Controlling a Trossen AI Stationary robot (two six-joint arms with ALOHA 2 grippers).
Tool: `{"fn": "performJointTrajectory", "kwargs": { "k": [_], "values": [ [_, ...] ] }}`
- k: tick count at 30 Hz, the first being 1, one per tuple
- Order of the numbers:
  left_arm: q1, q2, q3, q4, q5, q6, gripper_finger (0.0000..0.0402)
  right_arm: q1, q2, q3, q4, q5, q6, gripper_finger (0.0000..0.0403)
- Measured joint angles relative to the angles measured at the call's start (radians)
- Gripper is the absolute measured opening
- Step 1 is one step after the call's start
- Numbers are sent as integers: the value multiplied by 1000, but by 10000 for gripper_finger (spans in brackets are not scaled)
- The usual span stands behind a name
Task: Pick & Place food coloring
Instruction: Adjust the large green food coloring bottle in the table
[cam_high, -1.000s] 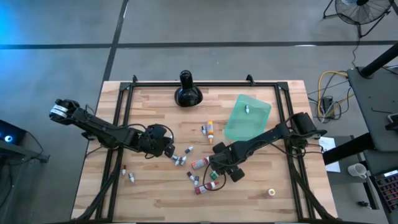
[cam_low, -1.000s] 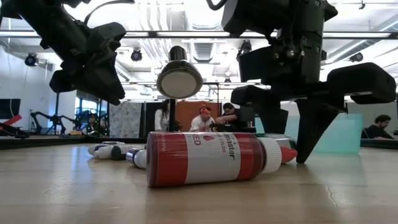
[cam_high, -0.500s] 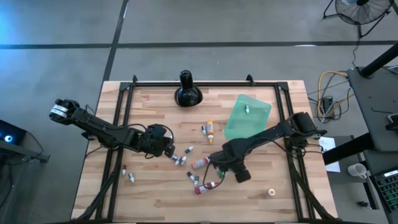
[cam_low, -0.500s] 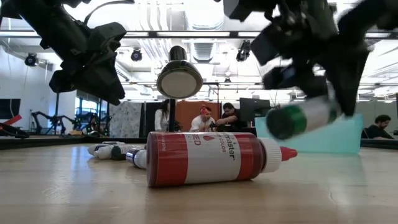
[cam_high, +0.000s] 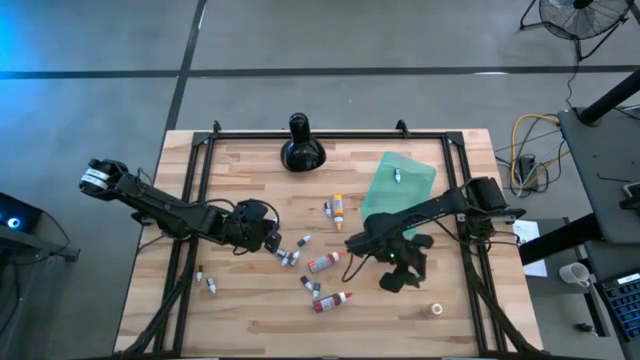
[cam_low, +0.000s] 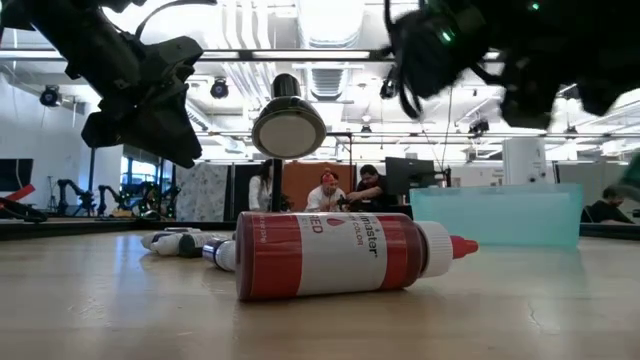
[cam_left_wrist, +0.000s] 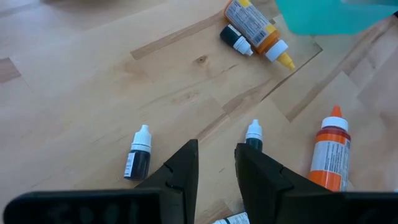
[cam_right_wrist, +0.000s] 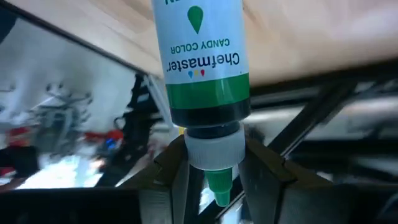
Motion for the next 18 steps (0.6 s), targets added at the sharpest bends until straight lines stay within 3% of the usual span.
{"fn": "performJointTrajectory", "kwargs": {
  "k": [8, 18],
  "values": [
    [-1, 0, 0, 0, 0, 9, 80, 15, 0, -167, -1, -81, 66, 109],
    [-1, 0, 0, 0, 1, 47, 80, 37, 1, -322, 1, -196, 38, 128]
  ]
}}
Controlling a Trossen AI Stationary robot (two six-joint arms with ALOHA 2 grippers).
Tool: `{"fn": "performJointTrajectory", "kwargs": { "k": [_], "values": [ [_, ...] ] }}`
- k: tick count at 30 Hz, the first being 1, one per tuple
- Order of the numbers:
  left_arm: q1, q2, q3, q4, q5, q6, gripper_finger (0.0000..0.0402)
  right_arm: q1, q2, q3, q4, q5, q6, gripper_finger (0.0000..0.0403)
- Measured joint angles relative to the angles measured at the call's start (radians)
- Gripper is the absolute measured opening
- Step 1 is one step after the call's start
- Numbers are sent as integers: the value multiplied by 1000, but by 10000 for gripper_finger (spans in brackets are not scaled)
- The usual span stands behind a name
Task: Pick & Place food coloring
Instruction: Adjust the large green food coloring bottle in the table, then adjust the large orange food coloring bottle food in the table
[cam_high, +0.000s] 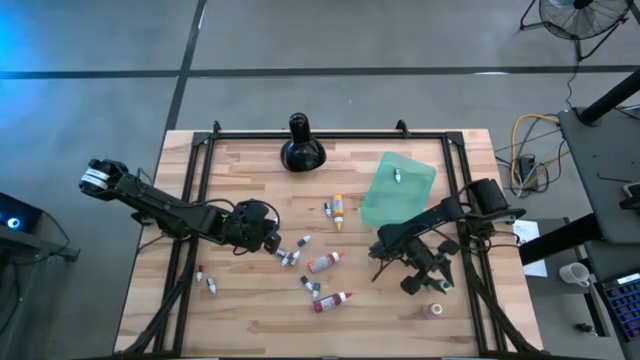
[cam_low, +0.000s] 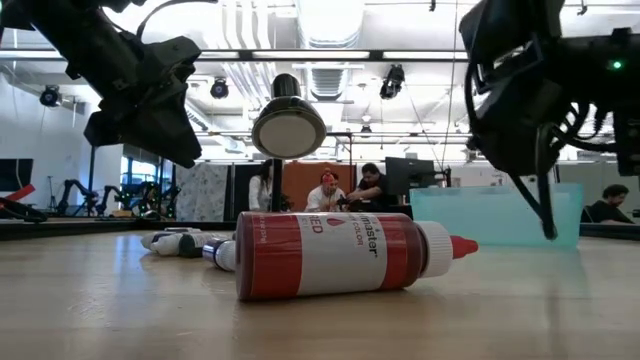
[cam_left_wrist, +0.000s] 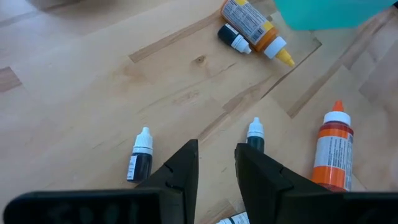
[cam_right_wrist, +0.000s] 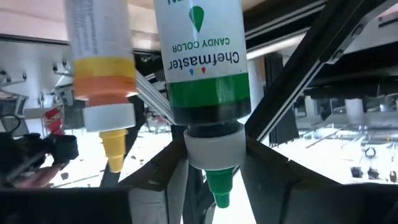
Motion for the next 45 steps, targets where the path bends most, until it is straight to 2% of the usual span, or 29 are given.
{"fn": "performJointTrajectory", "kwargs": {
  "k": [15, 20, 26, 35, 42, 45],
  "values": [
    [0, 0, 0, 0, 0, 7, 80, 0, 0, -51, 75, 10, -19, 142],
    [0, 0, 0, 0, 0, 7, 80, 1, -1, -47, 92, 60, 3, 152],
    [1, 0, 0, 0, 0, 7, 80, 1, -3, -28, 84, 69, 6, 168],
    [1, 0, 0, 0, 0, 7, 80, 0, -3, 14, 83, 169, 16, 193],
    [1, 0, 0, 0, 0, 7, 80, 0, -3, 76, 82, 232, 20, 196],
    [1, 0, 0, 0, 0, 7, 80, 3, -4, 131, 83, 299, -18, 196]
  ]
}}
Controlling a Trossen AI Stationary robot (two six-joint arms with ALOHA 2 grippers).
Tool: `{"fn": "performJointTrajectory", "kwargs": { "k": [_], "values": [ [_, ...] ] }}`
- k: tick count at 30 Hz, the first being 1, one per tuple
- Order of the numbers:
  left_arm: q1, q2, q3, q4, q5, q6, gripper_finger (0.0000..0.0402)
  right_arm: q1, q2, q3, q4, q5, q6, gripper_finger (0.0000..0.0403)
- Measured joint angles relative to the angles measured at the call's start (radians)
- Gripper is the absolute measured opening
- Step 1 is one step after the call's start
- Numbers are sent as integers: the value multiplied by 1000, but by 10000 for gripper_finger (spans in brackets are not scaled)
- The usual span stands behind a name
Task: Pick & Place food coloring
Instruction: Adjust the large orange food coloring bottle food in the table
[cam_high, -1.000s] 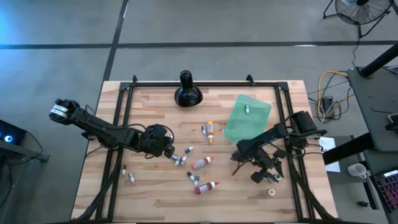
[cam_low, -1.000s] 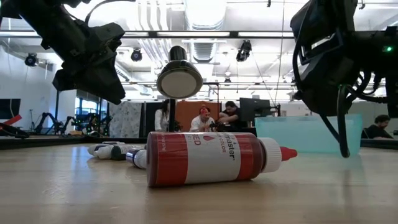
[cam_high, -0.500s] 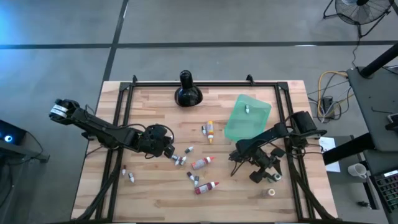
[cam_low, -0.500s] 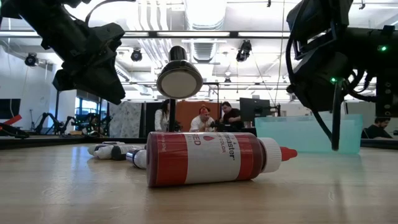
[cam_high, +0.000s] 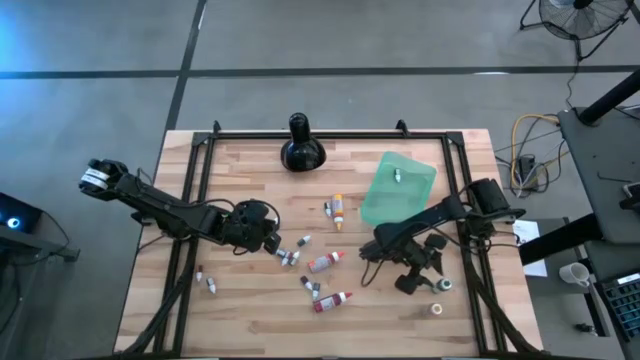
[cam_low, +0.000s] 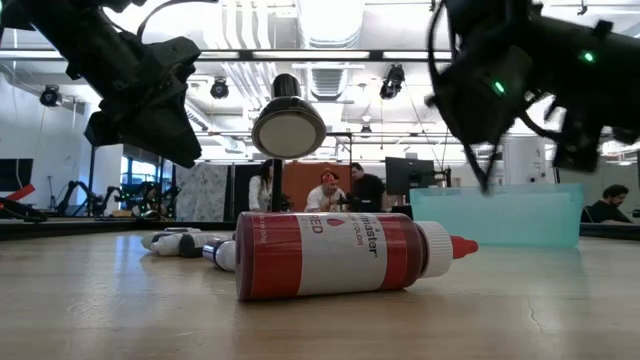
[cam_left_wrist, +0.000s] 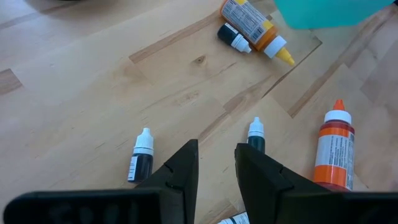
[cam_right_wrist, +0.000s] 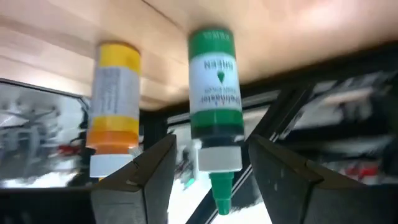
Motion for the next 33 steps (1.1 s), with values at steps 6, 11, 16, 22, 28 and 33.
{"fn": "performJointTrajectory", "kwargs": {
  "k": [6, 11, 16, 22, 28, 33],
  "values": [
    [0, 0, 0, 0, 0, 0, 80, 26, -1, 153, 22, 282, -272, 196],
    [0, 0, 0, 0, 0, 0, 80, 62, -1, 279, 124, 481, -490, 196],
    [-1, 0, 0, 0, 0, 0, 80, 72, -1, 355, 272, 676, -609, 196],
    [-1, 0, 0, 0, 0, -5, 80, 61, -1, 389, 311, 797, -593, 196],
    [-4, 0, 0, 0, 13, -4, 80, 63, 6, 370, 430, 820, -636, 196],
    [-12, 0, 0, 0, 17, -3, 80, 59, 6, 370, 453, 836, -690, 196]
  ]
}}
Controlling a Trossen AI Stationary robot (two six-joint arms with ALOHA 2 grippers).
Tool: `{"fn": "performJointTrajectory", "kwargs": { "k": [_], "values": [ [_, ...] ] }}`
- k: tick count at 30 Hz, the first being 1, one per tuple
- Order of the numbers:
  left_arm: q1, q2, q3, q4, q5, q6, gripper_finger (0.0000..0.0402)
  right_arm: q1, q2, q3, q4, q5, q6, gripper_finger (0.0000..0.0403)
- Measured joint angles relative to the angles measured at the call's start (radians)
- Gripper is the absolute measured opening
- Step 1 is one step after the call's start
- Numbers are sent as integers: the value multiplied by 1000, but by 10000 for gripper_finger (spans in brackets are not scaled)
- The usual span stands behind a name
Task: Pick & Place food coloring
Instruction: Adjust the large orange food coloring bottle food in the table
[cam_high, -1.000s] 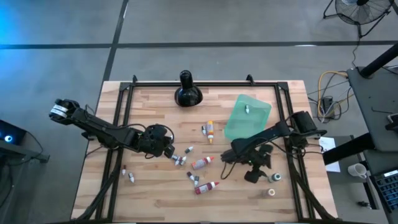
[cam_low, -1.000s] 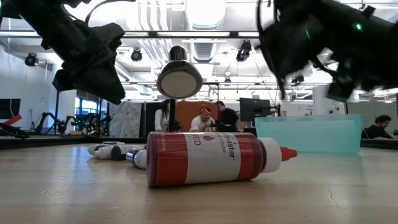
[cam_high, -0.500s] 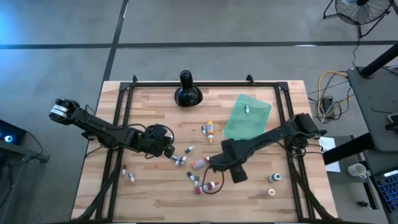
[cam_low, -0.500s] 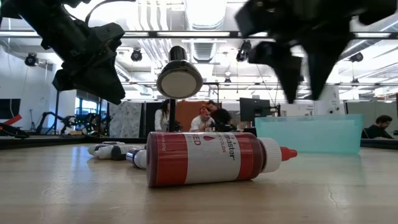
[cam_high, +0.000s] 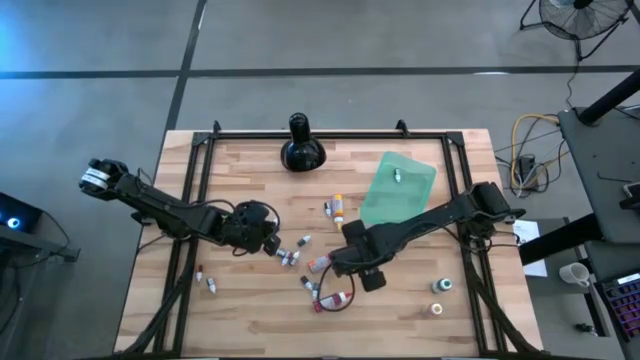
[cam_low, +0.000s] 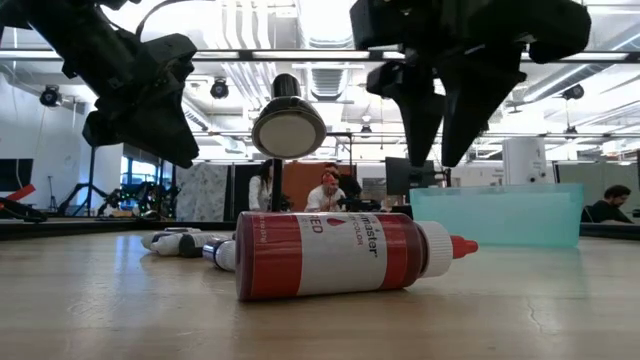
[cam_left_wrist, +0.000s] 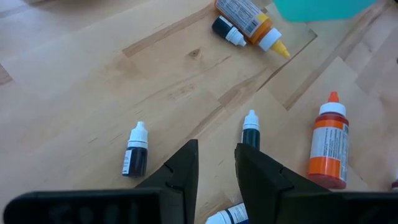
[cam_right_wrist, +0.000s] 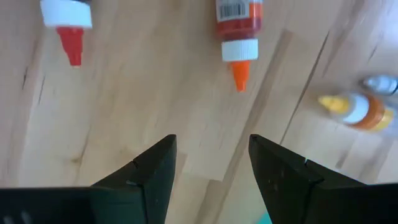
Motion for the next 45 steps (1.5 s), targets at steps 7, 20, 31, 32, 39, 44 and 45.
{"fn": "performJointTrajectory", "kwargs": {
  "k": [7, 20, 31, 32, 39, 44, 45],
  "values": [
    [-1, 0, 0, 0, 0, 2, 80, -14, 6, -4, 43, 2, 60, 196],
    [-4, 0, 0, 0, -1, -2, 80, -35, 6, -98, 321, -54, -73, 196],
    [-5, 0, 0, 0, -1, -22, 80, -80, 6, -206, 483, -60, -152, 196],
    [-5, 0, 0, 0, -1, -22, 80, -83, 6, -214, 504, -63, -156, 196],
    [-5, 0, 0, 0, -1, -21, 80, -91, 6, -268, 606, -65, -204, 196],
    [-5, 0, 0, 0, -2, -21, 80, -103, 6, -301, 613, -63, -208, 196],
    [-5, 0, 0, 0, -2, -21, 80, -104, 6, -307, 624, -63, -209, 196]
  ]
}}
